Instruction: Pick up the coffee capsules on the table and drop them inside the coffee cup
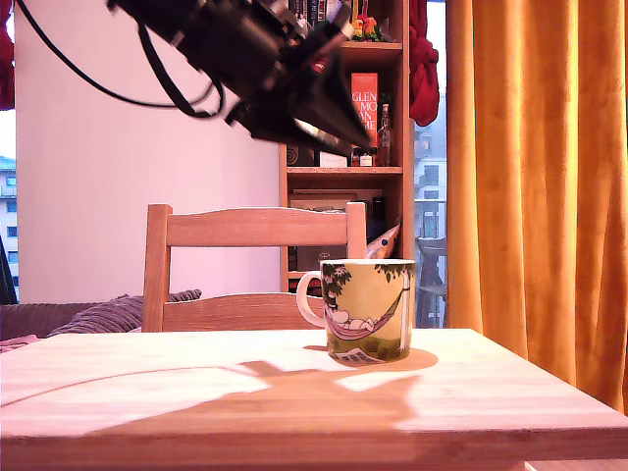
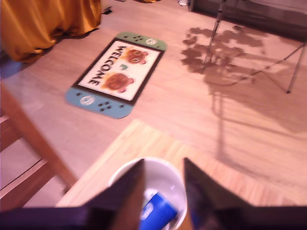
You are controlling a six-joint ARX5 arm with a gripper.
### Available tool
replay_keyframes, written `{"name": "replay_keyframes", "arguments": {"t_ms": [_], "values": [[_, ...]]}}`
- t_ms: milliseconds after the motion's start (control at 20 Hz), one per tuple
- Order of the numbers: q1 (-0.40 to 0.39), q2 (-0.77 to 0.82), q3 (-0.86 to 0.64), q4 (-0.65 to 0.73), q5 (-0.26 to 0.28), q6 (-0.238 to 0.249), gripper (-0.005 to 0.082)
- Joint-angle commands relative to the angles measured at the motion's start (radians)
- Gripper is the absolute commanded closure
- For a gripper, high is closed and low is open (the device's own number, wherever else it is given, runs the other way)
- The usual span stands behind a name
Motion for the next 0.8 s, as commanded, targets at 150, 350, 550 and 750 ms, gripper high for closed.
{"name": "replay_keyframes", "arguments": {"t_ms": [150,350,550,750], "values": [[0.039,-0.107,-0.001,-0.042,-0.014,0.004,0.0789],[0.101,-0.177,-0.006,-0.127,-0.026,0.032,0.0789],[0.19,-0.237,-0.054,-0.112,-0.024,0.033,0.0789],[0.278,-0.279,-0.128,-0.089,-0.021,0.031,0.079]]}}
